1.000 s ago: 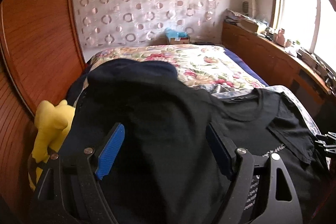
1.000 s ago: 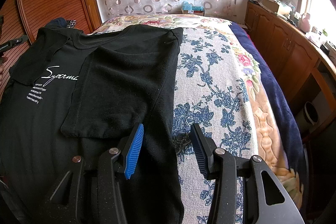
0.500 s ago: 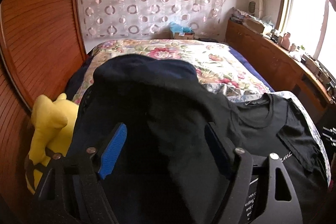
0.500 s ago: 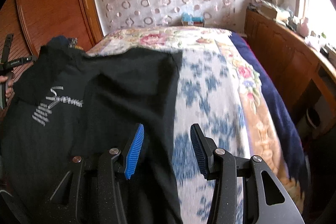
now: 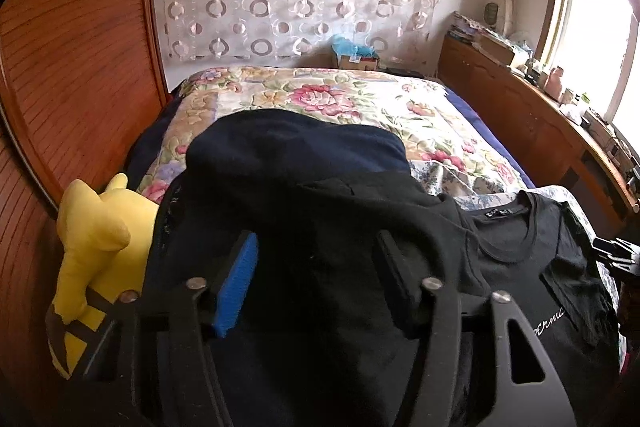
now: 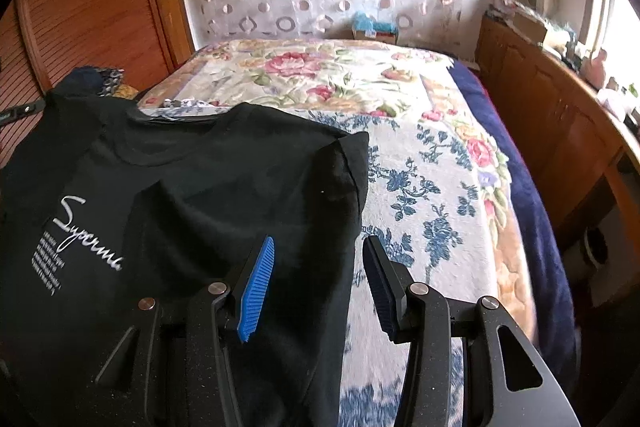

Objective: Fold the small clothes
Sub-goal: 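Close the left gripper on the shirt edge while the right gripper grasps the same edge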

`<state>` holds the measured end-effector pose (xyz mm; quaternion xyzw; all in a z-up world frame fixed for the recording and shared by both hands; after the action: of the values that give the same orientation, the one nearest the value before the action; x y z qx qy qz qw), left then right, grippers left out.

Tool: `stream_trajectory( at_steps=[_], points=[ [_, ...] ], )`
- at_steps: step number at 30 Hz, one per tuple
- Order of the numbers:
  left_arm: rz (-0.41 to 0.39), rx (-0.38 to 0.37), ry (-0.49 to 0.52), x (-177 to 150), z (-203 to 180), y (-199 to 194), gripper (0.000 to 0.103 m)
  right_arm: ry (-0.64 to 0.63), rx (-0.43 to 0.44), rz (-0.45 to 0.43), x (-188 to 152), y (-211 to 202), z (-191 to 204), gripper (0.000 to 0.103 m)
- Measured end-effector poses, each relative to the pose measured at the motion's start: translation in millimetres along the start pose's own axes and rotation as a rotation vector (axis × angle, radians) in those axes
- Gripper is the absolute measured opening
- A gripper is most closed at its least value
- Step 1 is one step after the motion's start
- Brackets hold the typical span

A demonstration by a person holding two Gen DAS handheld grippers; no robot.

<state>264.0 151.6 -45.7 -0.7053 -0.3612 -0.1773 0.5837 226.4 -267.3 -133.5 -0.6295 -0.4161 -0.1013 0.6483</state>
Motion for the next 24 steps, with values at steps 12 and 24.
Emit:
stream_trajectory(
  at_steps=[12, 24],
  points=[
    [0.03, -0.027, 0.017, 3, -11, 15, 0.021, 0.037, -0.009, 0.052, 17, 20, -7, 0.048],
    [-0.077, -0.138, 0.157, -25, -53, -47, 0.004, 0.025, -0.006, 0.049, 20, 20, -10, 0.048]
  ],
)
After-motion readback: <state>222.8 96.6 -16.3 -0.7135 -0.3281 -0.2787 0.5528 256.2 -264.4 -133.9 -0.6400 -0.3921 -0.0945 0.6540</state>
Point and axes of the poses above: each gripper's, at about its wrist camera, not at the fingertips, and y roughly the way its jaws point, z to its left, x to its top, the point moved 5 cm from there along y, roughly the way its jaws point, and after that the axes turned 14 degrees about -y, right-handed, at the moved point
